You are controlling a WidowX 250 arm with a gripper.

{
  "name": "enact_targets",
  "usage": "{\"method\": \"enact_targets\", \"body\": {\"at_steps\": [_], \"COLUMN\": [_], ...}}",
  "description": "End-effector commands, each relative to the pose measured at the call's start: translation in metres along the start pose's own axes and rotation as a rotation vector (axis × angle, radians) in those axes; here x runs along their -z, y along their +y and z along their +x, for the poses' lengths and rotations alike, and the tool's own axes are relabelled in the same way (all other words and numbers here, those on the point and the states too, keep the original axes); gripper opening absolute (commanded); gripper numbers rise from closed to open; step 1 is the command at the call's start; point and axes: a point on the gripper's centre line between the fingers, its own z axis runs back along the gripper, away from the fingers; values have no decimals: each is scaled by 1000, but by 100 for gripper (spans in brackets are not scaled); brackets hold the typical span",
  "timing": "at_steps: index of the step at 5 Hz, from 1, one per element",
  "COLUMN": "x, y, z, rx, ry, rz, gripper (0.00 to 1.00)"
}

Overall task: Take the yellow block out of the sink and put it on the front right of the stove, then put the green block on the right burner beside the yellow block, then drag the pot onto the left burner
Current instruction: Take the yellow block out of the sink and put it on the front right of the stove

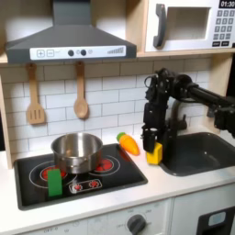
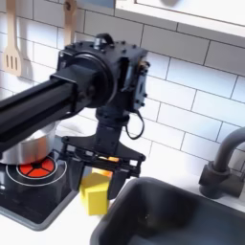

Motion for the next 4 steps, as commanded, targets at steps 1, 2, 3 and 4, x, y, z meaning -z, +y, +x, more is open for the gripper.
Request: {"method": "enact_targets", "body": {"at_steps": [1,2,3,4], "x": [1,5,7,9], "y": [29,39,50,58], "z": [-1,-1,1,9], "rx": [-32,-45,-60,-85], "ry": [-13,-8,-12,-17], "rz": [-5,-5,-6,-4], "gripper": [0,0,0,0]}}
